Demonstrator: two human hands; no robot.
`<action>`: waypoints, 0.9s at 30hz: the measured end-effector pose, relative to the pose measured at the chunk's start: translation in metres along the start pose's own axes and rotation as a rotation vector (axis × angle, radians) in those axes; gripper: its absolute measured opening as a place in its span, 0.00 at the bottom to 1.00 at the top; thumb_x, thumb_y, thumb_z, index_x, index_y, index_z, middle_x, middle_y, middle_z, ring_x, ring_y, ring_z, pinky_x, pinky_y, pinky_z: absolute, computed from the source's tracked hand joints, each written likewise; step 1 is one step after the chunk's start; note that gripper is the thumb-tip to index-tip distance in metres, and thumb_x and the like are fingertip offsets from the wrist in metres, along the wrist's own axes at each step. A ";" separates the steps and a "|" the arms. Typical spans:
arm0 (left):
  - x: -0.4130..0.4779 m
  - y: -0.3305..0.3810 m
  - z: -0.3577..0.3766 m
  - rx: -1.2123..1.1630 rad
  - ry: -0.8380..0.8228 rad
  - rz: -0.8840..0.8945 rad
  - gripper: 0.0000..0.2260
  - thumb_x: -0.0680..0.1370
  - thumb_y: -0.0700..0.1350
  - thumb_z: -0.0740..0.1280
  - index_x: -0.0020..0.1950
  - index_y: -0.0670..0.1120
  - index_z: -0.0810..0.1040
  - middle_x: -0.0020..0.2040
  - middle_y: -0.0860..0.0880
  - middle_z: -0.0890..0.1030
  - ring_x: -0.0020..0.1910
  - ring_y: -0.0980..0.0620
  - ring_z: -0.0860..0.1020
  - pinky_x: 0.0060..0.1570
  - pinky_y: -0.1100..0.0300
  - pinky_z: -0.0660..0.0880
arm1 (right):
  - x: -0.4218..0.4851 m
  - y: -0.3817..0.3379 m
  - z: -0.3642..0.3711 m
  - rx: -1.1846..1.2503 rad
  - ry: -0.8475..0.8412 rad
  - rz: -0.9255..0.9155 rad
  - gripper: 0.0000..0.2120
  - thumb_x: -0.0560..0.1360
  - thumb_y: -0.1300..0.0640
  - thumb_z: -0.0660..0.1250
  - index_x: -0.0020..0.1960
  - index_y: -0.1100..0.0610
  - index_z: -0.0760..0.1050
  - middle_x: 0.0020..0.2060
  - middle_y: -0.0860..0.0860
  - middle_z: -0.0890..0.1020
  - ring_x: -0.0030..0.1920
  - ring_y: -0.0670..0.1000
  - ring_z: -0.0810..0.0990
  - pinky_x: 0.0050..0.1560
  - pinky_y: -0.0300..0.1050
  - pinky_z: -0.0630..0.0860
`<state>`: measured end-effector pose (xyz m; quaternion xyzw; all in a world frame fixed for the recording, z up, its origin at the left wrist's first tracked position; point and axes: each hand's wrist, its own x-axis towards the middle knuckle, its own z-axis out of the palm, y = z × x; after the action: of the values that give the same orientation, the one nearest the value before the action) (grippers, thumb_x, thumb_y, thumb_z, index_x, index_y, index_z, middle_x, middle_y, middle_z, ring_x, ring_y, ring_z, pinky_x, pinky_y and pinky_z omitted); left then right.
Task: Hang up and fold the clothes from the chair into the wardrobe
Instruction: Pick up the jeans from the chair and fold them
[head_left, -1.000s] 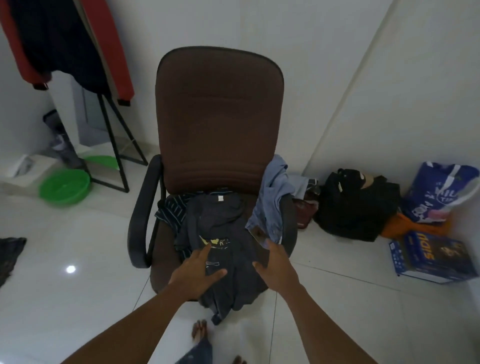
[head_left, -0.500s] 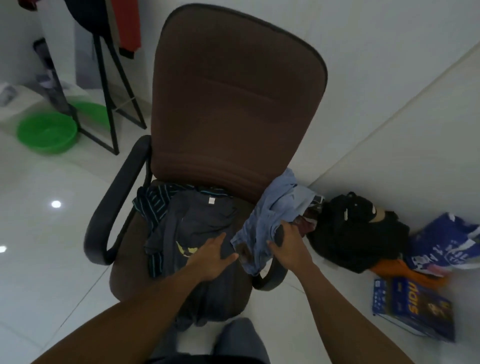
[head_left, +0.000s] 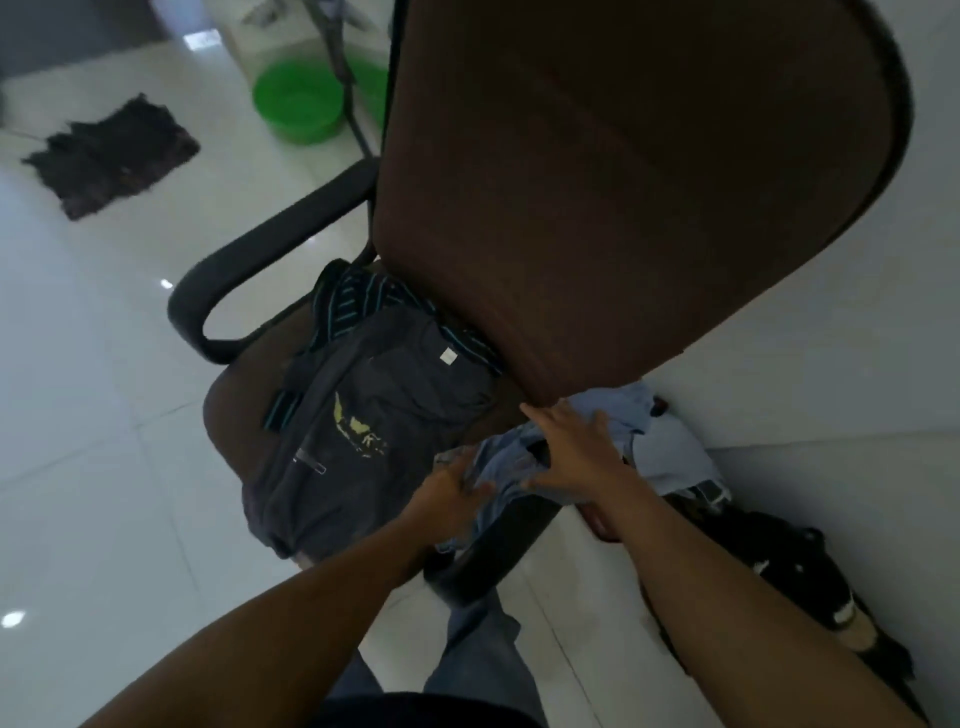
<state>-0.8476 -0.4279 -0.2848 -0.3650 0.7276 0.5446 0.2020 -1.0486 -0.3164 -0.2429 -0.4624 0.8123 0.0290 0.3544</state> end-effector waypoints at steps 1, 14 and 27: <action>0.000 0.008 0.009 -0.047 0.027 0.000 0.29 0.77 0.63 0.62 0.76 0.56 0.64 0.69 0.48 0.74 0.66 0.47 0.75 0.66 0.49 0.72 | 0.002 0.008 0.001 -0.022 -0.052 -0.023 0.52 0.69 0.36 0.74 0.81 0.47 0.47 0.77 0.50 0.62 0.79 0.55 0.55 0.75 0.70 0.45; 0.001 0.049 0.058 -0.331 0.205 0.020 0.20 0.84 0.53 0.59 0.73 0.45 0.71 0.72 0.44 0.72 0.71 0.48 0.69 0.70 0.58 0.63 | -0.025 0.019 0.036 0.059 0.332 -0.183 0.30 0.74 0.62 0.71 0.74 0.59 0.68 0.62 0.61 0.80 0.62 0.60 0.79 0.64 0.55 0.74; -0.096 -0.013 0.062 -0.182 0.351 0.181 0.26 0.67 0.40 0.78 0.65 0.45 0.77 0.59 0.49 0.70 0.57 0.54 0.71 0.62 0.65 0.70 | -0.158 -0.067 0.137 0.764 0.237 0.060 0.52 0.67 0.43 0.77 0.80 0.42 0.48 0.73 0.45 0.70 0.69 0.41 0.71 0.67 0.42 0.72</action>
<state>-0.7816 -0.3418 -0.2473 -0.4041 0.7293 0.5521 -0.0116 -0.8710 -0.1882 -0.2310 -0.2736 0.8130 -0.3183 0.4035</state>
